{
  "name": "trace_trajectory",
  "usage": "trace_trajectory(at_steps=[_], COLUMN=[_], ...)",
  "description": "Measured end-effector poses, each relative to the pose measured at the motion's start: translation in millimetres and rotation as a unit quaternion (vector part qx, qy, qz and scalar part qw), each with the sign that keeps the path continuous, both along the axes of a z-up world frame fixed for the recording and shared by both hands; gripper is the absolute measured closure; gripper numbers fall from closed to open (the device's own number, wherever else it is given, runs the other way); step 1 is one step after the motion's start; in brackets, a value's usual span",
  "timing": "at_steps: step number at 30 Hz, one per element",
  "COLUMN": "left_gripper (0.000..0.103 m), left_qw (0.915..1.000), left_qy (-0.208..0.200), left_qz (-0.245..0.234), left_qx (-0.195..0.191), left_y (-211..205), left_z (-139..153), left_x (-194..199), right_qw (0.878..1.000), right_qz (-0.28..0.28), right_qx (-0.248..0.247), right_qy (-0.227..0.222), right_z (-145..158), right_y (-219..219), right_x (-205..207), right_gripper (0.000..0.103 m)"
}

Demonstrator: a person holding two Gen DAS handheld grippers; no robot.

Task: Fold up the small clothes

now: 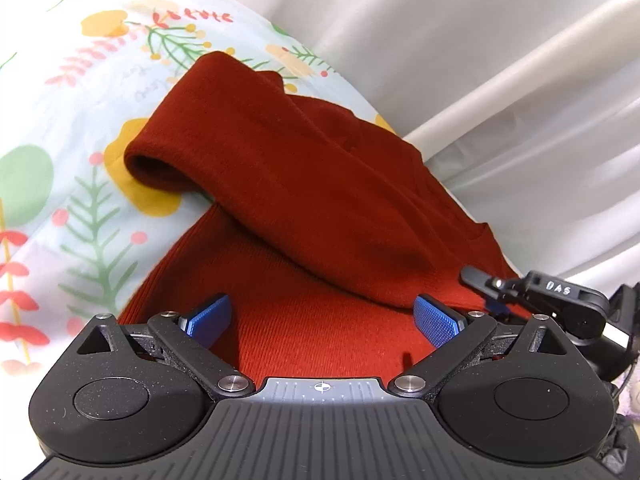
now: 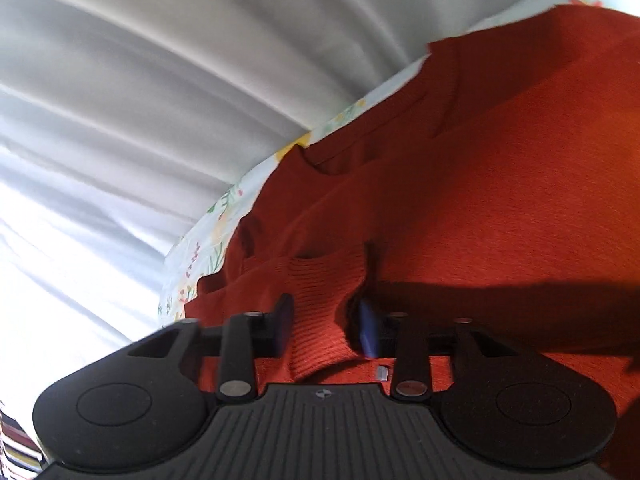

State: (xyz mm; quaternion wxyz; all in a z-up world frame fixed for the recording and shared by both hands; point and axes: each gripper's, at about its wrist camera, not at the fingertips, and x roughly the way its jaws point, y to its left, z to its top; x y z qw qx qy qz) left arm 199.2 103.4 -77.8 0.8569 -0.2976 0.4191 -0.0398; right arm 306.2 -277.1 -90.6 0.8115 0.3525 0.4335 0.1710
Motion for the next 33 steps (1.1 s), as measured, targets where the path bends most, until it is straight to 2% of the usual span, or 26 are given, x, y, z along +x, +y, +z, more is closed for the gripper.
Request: trace_trajectory(at_steps=[1, 4, 7, 10, 12, 17, 18, 20, 22, 24, 25, 26, 27, 29, 31, 33], left_gripper=[0.002, 0.003, 0.002, 0.003, 0.003, 0.003, 0.003, 0.003, 0.003, 0.003, 0.003, 0.002, 0.003, 0.003, 0.003, 0.003], left_qw=[1.0000, 0.9999, 0.9997, 0.9994, 0.9993, 0.9983, 0.9979, 0.9970, 0.9966, 0.9962, 0.9960, 0.9958, 0.9956, 0.9947, 0.9938, 0.9920], left_qy=[0.000, 0.001, -0.002, -0.001, -0.001, -0.009, -0.013, -0.017, -0.016, -0.012, -0.010, -0.008, -0.007, -0.009, -0.009, -0.017], left_qz=[0.001, 0.001, -0.001, -0.001, 0.000, -0.017, -0.021, -0.028, -0.034, -0.037, -0.039, -0.042, -0.045, -0.055, -0.058, -0.061], left_qx=[0.003, 0.014, 0.024, 0.035, 0.038, 0.054, 0.060, 0.070, 0.074, 0.078, 0.080, 0.081, 0.082, 0.086, 0.094, 0.109], left_y=[0, -2, -4, -6, -8, -17, -19, -24, -28, -32, -33, -35, -36, -40, -43, -44], left_z=[1, 3, 4, 4, 4, 8, 10, 12, 13, 12, 12, 12, 13, 16, 18, 19], left_x=[2, 7, 10, 15, 20, 33, 35, 39, 43, 45, 46, 47, 47, 48, 49, 48], right_qw=[1.000, 0.989, 0.960, 0.940, 0.940, 0.959, 0.963, 0.971, 0.975, 0.978, 0.977, 0.975, 0.973, 0.960, 0.938, 0.915], right_qz=[0.001, -0.005, -0.070, -0.105, -0.116, -0.137, -0.140, -0.146, -0.147, -0.139, -0.132, -0.124, -0.114, -0.118, -0.140, -0.165], right_qx=[-0.028, -0.118, -0.220, -0.282, -0.289, -0.234, -0.219, -0.185, -0.155, -0.148, -0.155, -0.171, -0.191, -0.236, -0.290, -0.343], right_qy=[-0.010, -0.091, -0.160, -0.160, -0.138, -0.082, -0.074, -0.052, -0.053, -0.057, -0.061, -0.065, -0.068, -0.097, -0.128, -0.135], right_z=[5, 31, 58, 59, 50, 25, 20, 9, 3, 3, 4, 4, 6, 15, 26, 28], right_y=[3, 11, -3, -28, -47, -79, -84, -92, -91, -86, -82, -77, -72, -65, -63, -67], right_x=[0, -11, -32, -39, -40, -41, -42, -39, -39, -36, -35, -33, -32, -37, -46, -51], right_gripper=[0.098, 0.100, 0.100, 0.100, 0.100, 0.098, 0.096, 0.071, 0.070, 0.068, 0.071, 0.090, 0.097, 0.098, 0.098, 0.098])
